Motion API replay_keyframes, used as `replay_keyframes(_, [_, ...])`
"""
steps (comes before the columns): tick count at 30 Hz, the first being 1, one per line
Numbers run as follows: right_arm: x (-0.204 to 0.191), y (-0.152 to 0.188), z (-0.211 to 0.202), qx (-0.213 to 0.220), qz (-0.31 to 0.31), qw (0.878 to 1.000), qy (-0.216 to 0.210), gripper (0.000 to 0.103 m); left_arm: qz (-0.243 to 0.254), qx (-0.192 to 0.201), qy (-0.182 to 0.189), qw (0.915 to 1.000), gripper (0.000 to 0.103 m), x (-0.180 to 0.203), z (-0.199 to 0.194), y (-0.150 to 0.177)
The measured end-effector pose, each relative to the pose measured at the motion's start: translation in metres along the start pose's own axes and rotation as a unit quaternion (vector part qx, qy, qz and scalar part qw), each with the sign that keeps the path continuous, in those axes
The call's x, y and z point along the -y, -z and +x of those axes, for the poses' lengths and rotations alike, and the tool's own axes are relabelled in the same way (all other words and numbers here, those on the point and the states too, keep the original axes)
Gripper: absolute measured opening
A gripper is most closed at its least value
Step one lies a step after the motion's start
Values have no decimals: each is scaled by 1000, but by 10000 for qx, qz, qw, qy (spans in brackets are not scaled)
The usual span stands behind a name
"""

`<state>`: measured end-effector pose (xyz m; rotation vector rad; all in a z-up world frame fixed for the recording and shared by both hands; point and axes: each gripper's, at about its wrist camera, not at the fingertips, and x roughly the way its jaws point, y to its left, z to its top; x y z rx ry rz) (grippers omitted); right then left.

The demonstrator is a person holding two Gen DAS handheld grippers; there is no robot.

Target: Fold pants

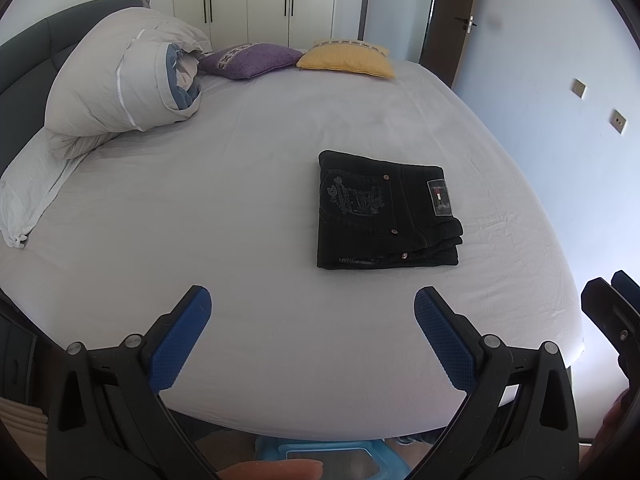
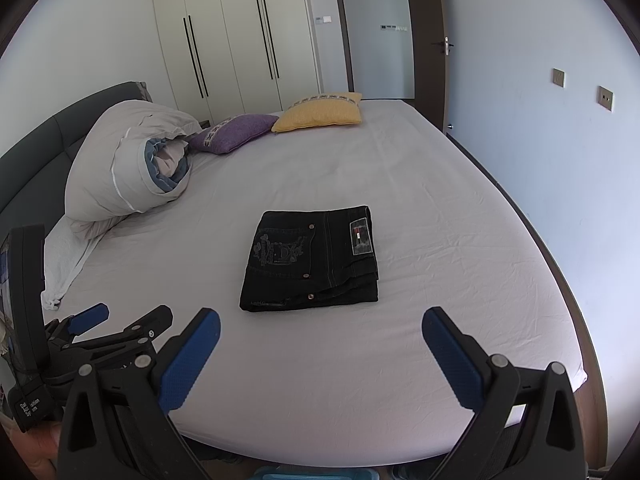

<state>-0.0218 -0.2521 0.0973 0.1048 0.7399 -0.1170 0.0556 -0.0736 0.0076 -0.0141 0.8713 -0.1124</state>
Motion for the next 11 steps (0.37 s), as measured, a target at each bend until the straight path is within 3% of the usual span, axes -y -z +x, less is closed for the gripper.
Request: replay_keyframes(11, [0, 2, 0, -13, 22, 10000, -4, 103, 31, -30, -101, 9999, 103, 0, 2, 4])
